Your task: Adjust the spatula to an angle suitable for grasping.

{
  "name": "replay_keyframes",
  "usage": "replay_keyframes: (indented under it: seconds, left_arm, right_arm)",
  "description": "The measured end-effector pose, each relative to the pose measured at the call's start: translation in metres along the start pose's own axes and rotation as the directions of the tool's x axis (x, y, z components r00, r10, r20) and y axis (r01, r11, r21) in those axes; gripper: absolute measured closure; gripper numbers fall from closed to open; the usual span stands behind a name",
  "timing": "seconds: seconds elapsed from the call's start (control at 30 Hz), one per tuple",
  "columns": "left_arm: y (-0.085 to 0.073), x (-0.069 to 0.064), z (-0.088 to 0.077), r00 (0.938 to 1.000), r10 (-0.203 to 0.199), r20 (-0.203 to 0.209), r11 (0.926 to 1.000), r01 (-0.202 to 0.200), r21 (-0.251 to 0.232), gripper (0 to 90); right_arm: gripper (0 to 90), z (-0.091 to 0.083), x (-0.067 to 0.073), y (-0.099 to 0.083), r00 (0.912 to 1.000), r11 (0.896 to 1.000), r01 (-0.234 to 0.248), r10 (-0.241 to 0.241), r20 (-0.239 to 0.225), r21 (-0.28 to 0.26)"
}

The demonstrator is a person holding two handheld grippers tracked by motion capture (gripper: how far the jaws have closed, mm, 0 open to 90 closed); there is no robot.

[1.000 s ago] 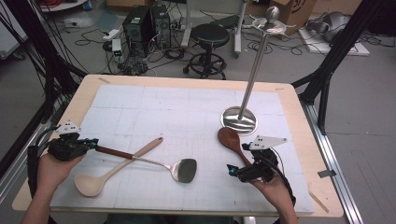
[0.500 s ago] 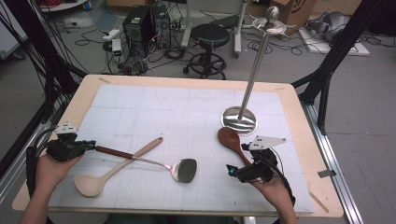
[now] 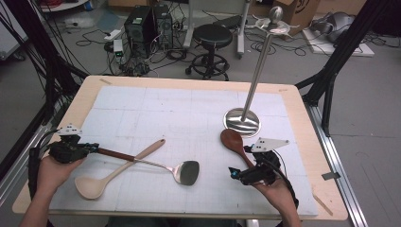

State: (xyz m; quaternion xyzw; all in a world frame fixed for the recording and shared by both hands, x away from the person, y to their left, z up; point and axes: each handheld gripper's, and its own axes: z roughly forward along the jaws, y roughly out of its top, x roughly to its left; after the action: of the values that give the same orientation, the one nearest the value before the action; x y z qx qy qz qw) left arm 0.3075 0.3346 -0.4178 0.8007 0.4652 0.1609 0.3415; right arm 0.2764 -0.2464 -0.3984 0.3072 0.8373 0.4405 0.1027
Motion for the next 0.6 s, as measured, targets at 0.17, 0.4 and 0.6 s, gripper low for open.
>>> replay_keyframes:
  seconds: [0.17,0.4,0.6]
  left_arm:
    - [0.0000,0.0003,-0.0001,1.0000,-0.004,0.006,1.0000,0.004,-0.001,89.7]
    - [0.0007,-0.0006,-0.0010,0.9999,-0.002,0.015,1.0000,0.002,-0.003,89.7]
    - [0.0027,-0.0054,0.0000,0.9996,0.010,0.027,0.9999,-0.010,-0.003,89.8]
  right_arm:
    - [0.6,0.0008,0.0000,0.0001,1.0000,1.000,-0.002,0.002,-0.002,0.001]
    - [0.6,0.0027,0.0003,0.0004,1.0000,1.000,0.003,-0.003,-0.005,0.004]
    - [0.6,0.0050,0.0008,0.0000,1.0000,1.000,0.004,-0.003,-0.008,0.012]
